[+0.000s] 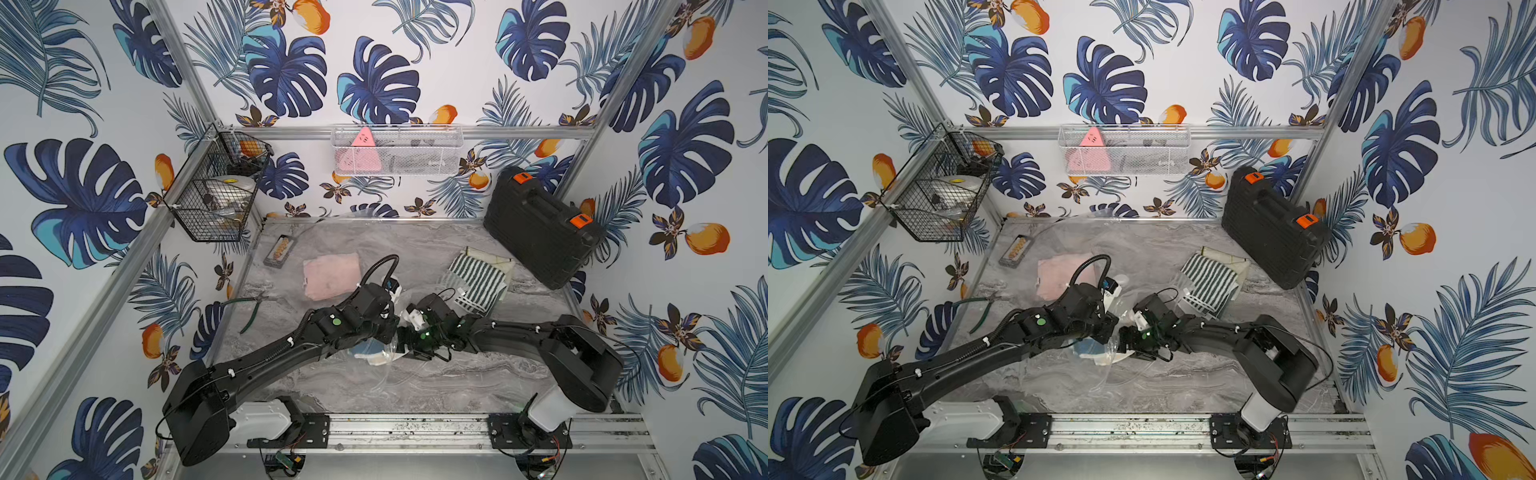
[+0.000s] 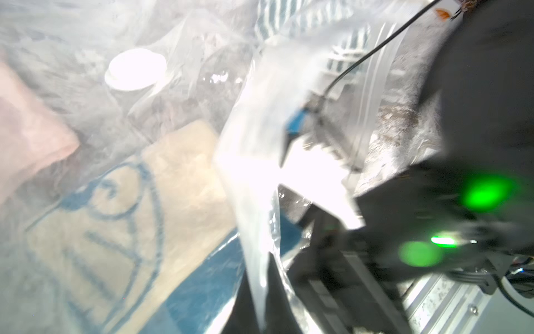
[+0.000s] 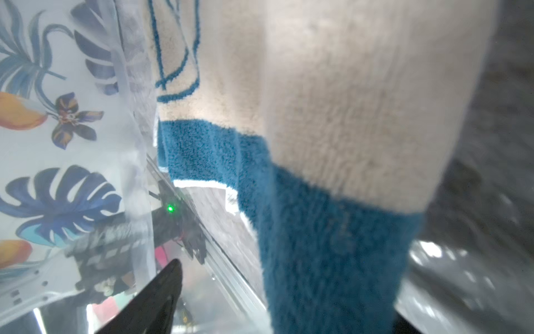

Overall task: Place the folded towel into the vacuum bag
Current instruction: Place the towel in the vacuum bag.

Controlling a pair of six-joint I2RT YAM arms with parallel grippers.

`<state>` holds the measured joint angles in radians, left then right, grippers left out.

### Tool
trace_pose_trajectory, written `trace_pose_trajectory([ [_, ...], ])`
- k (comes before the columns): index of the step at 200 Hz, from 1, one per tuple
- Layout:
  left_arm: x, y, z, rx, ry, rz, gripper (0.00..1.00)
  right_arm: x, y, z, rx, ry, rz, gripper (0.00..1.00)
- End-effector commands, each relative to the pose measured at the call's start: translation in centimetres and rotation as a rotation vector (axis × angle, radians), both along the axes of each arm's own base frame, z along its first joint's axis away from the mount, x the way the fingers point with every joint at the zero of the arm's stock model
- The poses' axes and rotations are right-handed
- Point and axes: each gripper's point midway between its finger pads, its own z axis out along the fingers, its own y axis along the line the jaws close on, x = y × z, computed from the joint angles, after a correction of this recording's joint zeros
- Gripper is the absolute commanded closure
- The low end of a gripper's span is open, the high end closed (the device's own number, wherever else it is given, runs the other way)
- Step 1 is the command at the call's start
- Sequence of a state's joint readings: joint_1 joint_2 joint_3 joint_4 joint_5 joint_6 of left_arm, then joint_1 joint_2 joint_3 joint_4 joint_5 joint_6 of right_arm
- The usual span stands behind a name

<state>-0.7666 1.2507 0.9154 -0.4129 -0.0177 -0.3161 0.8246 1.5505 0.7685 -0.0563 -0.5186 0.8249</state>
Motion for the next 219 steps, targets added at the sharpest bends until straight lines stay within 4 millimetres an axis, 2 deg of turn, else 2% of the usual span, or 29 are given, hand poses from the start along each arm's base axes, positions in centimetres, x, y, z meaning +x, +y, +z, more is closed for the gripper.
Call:
trace_pose_trajectory([
  [1,-0.7,-0.6,0.4,-0.043,0.016,-0.041,1.00,-0.8,-3.5,-0.5,-0.136,-0.039,-0.006,0.22],
  [21,-1.6,-1.6,0.5,-0.093,0.046,-0.090,1.00,-0.5,-3.7,-0.7,-0.157,-0.033,0.007,0.24],
  [50,-2.2,-2.5,1.0,-0.165,0.065,-0.115,1.00,2.1,-1.1,-1.9,-0.138,-0.034,-0.005,0.30],
  [83,-1.8,-2.6,1.2,-0.165,0.057,-0.105,1.00,4.5,0.7,-5.1,-0.149,-0.041,-0.051,0.49],
  [109,-1.8,-2.4,0.5,-0.139,0.064,-0.103,1.00,4.0,2.6,-7.7,-0.169,-0.054,0.089,0.69],
  [131,-1.7,-2.5,0.2,-0.127,0.066,-0.111,1.00,3.6,3.1,-9.8,-0.207,-0.102,0.219,0.79],
  [152,-1.4,-2.7,0.0,-0.118,0.062,-0.111,1.00,4.1,3.7,-9.3,-0.197,-0.233,0.309,0.86],
  [175,-1.2,-2.7,-0.1,-0.112,0.067,-0.109,1.00,4.1,5.4,-5.4,-0.058,-0.326,0.354,0.88],
  [194,-1.4,-2.7,-0.2,-0.112,0.077,-0.112,1.00,3.7,7.9,-2.2,0.096,-0.321,0.391,0.89],
  [204,-1.6,-2.7,-0.3,-0.112,0.085,-0.113,1.00,3.6,9.2,-1.8,0.152,-0.286,0.387,0.90],
  [219,-1.8,-2.5,-0.5,-0.113,0.094,-0.108,1.00,4.1,10.7,-2.2,0.189,-0.237,0.360,0.88],
])
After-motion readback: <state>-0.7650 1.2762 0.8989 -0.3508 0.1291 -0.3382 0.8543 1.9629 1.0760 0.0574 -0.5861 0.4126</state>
